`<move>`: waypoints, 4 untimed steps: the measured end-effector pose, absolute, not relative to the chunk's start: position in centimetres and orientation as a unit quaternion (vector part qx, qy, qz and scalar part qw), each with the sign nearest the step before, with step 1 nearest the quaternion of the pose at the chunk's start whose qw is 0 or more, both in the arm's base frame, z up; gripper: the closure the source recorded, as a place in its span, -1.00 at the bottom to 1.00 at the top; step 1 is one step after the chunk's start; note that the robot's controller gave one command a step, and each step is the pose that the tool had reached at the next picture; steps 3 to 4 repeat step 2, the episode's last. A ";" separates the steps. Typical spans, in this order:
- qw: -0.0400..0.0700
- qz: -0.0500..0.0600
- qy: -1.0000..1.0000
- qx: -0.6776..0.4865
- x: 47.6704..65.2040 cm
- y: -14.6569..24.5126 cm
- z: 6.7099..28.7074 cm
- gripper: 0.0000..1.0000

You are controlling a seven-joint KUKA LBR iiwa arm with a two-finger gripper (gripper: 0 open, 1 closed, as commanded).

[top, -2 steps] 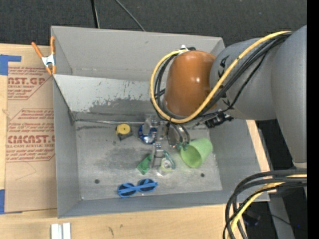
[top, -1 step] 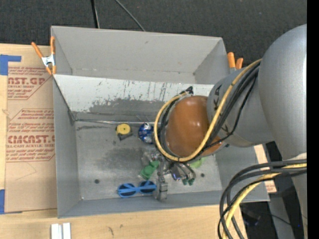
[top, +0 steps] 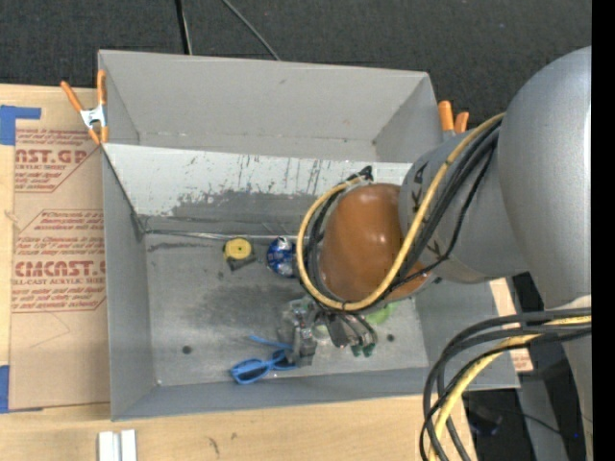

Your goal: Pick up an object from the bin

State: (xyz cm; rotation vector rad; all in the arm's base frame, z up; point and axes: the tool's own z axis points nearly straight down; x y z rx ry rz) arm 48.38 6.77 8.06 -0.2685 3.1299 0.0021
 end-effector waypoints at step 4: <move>0.006 -0.001 0.954 -0.301 54.6 8.8 30.1 1.00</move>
Offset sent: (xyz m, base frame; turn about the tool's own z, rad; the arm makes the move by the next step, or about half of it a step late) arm -0.0010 0.0317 0.1665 -0.5054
